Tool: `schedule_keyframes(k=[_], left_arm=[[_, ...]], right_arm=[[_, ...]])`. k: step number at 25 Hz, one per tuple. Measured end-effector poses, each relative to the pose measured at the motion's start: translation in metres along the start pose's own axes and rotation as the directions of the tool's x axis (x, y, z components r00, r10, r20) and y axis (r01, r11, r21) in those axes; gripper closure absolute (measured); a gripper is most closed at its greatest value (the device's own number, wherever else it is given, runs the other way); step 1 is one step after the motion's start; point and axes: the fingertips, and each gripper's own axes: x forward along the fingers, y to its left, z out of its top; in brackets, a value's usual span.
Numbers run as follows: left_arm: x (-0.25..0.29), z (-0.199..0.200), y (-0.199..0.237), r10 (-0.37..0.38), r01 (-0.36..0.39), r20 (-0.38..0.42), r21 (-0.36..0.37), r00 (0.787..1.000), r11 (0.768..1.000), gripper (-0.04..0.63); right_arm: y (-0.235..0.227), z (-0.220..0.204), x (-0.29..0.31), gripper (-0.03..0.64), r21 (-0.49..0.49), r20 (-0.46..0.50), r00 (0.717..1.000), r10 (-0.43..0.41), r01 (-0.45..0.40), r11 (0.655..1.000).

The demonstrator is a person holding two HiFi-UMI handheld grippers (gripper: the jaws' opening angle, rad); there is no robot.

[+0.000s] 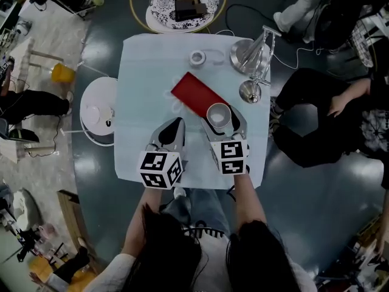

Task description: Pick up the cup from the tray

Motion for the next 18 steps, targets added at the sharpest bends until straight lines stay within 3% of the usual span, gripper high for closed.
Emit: schedule_keyframes(k=[7, 18], left_arm=[[0.0, -0.011, -0.034, -0.077, 0.078, -0.02, 0.027, 0.997, 0.997, 0.595], [0.003, -0.027, -0.07, -0.135, 0.137, -0.051, 0.042, 0.99, 0.99, 0.595]], right_arm=[[-0.024, -0.033, -0.046, 0.235, 0.023, -0.028, 0.995, -0.098, 0.098, 0.995], [-0.054, -0.07, -0.087, 0.235, 0.106, -0.04, 0.985, -0.166, 0.17, 0.98]])
